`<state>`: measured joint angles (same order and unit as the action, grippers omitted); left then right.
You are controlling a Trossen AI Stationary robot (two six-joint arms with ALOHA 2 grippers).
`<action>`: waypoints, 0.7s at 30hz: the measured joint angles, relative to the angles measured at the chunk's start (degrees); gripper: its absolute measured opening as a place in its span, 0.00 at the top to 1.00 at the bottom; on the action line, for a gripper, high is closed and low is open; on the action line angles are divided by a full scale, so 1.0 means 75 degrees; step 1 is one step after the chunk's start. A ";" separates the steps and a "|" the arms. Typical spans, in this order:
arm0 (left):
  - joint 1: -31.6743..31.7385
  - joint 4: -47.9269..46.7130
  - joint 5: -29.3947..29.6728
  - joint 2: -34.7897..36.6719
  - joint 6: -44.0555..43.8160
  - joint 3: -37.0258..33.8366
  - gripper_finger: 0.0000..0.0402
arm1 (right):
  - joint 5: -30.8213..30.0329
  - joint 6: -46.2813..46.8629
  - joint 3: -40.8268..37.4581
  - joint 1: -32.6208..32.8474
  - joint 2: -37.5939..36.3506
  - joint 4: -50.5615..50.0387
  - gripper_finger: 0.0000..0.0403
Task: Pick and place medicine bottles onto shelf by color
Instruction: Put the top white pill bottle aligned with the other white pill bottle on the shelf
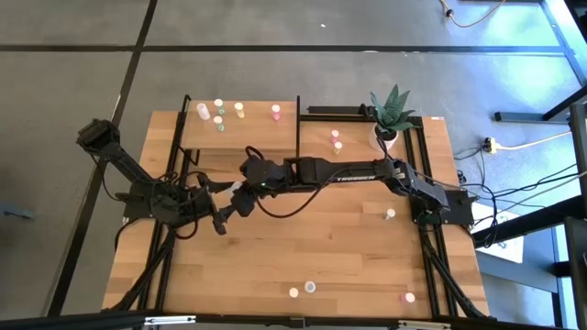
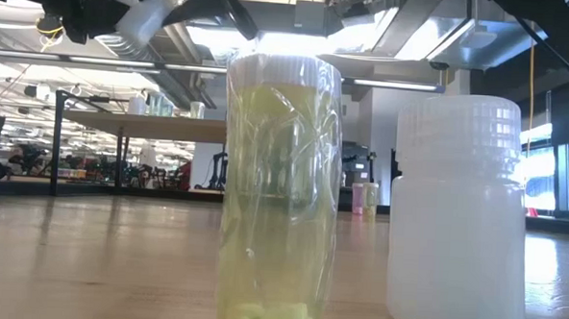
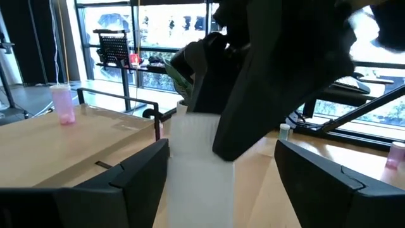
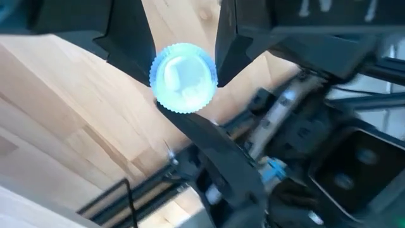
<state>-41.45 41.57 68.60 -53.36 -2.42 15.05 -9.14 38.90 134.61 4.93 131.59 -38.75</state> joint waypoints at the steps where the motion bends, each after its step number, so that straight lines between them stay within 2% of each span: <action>1: 0.0000 0.0001 0.0000 0.0000 0.0000 0.0000 0.31 | -0.0001 -0.0002 0.0000 -0.0002 -0.0001 -0.0083 0.65; 7: 0.0029 0.0007 0.0083 0.0000 0.0115 0.0000 0.31 | 0.0002 -0.0036 0.0000 -0.0006 -0.0001 -0.0358 0.65; 12: -0.0219 0.0015 0.0329 0.0040 0.1071 0.0000 0.31 | 0.0096 -0.0069 0.0000 -0.0001 -0.0002 -0.0700 0.65; 16: -0.0604 0.0108 0.1037 0.0180 0.1672 0.0000 0.31 | 0.0228 -0.0071 0.0000 -0.0001 -0.0001 -0.0916 0.65; 21: -0.1200 0.0896 0.2151 0.0571 0.2780 0.0000 0.31 | 0.0353 -0.0182 0.0000 0.0000 0.0000 -0.1036 0.65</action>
<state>-50.45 48.29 84.73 -49.08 18.44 15.05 -6.49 37.54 134.61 4.93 131.59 -46.51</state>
